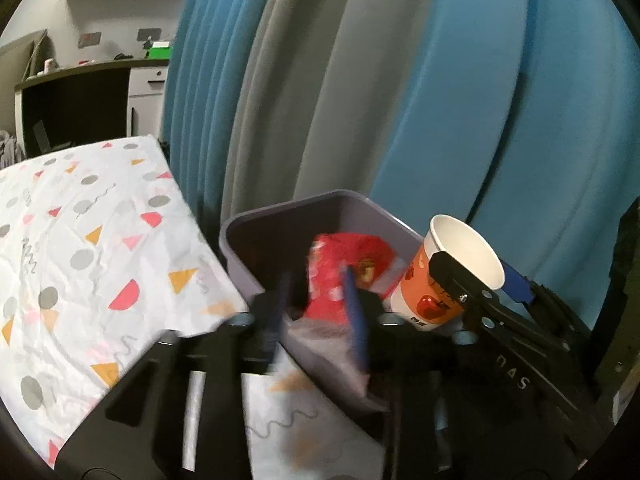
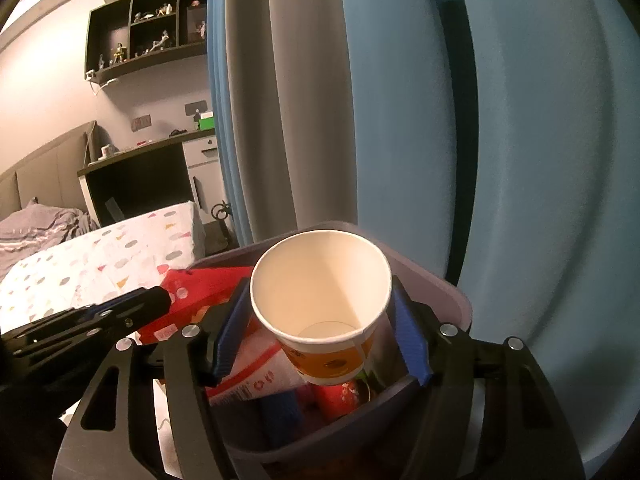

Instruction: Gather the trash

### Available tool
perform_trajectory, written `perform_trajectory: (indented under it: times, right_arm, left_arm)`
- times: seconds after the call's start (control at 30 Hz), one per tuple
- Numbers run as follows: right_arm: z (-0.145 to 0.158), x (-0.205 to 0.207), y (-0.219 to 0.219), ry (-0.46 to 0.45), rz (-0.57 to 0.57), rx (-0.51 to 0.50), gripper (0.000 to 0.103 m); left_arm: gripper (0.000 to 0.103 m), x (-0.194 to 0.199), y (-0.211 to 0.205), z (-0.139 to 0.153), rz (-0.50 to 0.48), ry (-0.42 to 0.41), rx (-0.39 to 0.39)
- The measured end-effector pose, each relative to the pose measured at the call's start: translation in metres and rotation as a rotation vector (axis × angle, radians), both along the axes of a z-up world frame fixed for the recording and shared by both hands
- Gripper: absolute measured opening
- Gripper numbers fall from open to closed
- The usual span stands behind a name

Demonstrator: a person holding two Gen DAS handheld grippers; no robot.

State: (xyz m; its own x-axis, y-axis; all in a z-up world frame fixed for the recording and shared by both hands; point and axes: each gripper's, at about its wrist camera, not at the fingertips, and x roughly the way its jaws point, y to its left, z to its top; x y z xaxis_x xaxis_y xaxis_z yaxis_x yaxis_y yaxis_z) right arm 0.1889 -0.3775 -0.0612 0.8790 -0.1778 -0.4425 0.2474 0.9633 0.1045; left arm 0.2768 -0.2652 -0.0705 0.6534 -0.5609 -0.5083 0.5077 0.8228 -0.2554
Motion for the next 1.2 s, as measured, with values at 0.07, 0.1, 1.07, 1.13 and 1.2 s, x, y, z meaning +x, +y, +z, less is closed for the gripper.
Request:
perform_trajectory:
  times: [0.07,0.1,1.07,1.13,1.2]
  right_arm:
    - [-0.003,0.002,0.001,0.01,0.004,0.001,0.066]
    - [-0.004,0.003,0.001,0.014,0.007,0.0,0.066]
    - [0.013,-0.036,0.049,-0.009,0.005,-0.061,0.095]
    - [0.016,-0.043,0.055,-0.012,0.006,-0.062,0.095]
    - [0.018,-0.05,0.06,-0.016,0.005,-0.067,0.095]
  left_arm:
    - [0.059,-0.003,0.006,0.0,0.015,-0.006,-0.015]
    - [0.062,-0.003,0.008,0.0,0.018,-0.006,-0.019]
    - [0.097,-0.081,0.107,0.029,0.364,-0.135,0.147]
    - [0.097,-0.088,0.112,0.03,0.367,-0.144,0.151]
    - [0.097,-0.096,0.115,0.032,0.372,-0.158,0.159]
